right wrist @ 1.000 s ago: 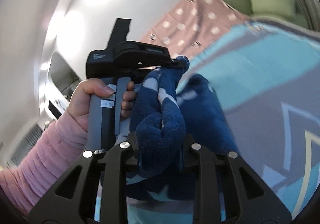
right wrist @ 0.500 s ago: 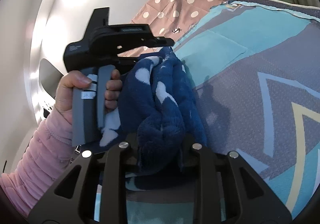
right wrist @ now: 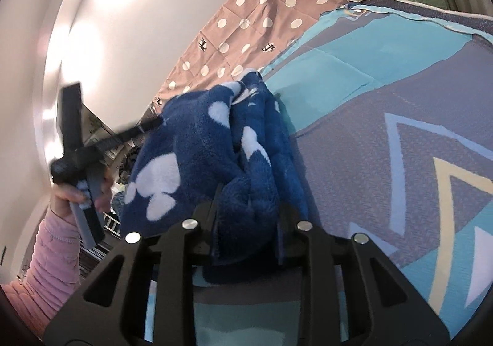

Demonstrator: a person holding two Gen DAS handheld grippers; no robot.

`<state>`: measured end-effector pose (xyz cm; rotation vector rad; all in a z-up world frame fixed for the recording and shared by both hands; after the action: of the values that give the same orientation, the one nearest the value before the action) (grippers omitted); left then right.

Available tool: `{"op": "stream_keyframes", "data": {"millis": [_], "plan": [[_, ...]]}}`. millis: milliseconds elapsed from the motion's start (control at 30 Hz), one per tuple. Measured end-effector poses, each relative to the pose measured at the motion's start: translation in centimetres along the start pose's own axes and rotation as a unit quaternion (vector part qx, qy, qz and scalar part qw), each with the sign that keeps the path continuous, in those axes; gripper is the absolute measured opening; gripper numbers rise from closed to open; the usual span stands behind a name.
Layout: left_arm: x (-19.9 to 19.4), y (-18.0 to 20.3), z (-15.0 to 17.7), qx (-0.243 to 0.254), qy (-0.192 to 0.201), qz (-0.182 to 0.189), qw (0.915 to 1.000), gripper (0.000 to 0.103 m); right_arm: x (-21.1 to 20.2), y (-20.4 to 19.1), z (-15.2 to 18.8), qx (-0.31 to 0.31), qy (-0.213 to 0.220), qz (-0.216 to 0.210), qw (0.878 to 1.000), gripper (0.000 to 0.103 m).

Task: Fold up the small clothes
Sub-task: 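Lift the top with both grippers and fold it over onto itself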

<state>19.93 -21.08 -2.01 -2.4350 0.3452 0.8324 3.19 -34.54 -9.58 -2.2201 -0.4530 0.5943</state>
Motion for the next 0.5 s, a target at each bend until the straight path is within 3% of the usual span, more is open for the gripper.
{"op": "stream_keyframes", "data": {"millis": [33, 100, 133, 233, 333, 367, 500], "plan": [[1.1, 0.4, 1.0, -0.001, -0.012, 0.004, 0.9999, 0.083, -0.4, 0.0, 0.0, -0.004, -0.001, 0.008, 1.000, 0.037], [2.8, 2.3, 2.2, 0.001, -0.030, 0.012, 0.9995, 0.072, -1.7, 0.1, -0.3, -0.016, 0.012, 0.048, 0.999, 0.061], [3.1, 2.8, 2.3, 0.007, -0.024, 0.001, 0.9997, 0.071, -2.2, 0.1, -0.6, -0.022, 0.019, 0.060, 0.998, 0.062], [3.3, 4.5, 1.5, 0.035, -0.011, -0.006, 0.9993, 0.069, -4.6, -0.7, -2.1, -0.031, 0.040, 0.069, 0.996, 0.060], [3.8, 4.2, 1.3, 0.040, -0.021, 0.011, 0.9989, 0.068, -4.9, -3.0, -3.0, -0.058, 0.039, 0.042, 0.997, 0.045], [3.9, 4.1, 1.3, 0.037, -0.025, 0.018, 0.9988, 0.068, -4.4, -4.3, -3.2, -0.083, 0.033, 0.033, 0.995, 0.041], [3.5, 4.5, 1.8, 0.039, -0.024, 0.013, 0.9989, 0.068, -1.3, -8.8, -3.0, -0.146, 0.003, -0.006, 0.989, 0.040]]}}
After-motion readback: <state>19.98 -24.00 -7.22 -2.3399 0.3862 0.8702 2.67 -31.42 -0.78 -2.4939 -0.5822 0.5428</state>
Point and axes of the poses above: each gripper's, at about its wrist camera, not at the fingertips, and x roughly the way its jaws point, y to its right, z to its underside, the point moved 5 cm from there along x, roughly the way its jaws point, and after that the axes turned 10 degrees about -z, right-handed, at the moved point
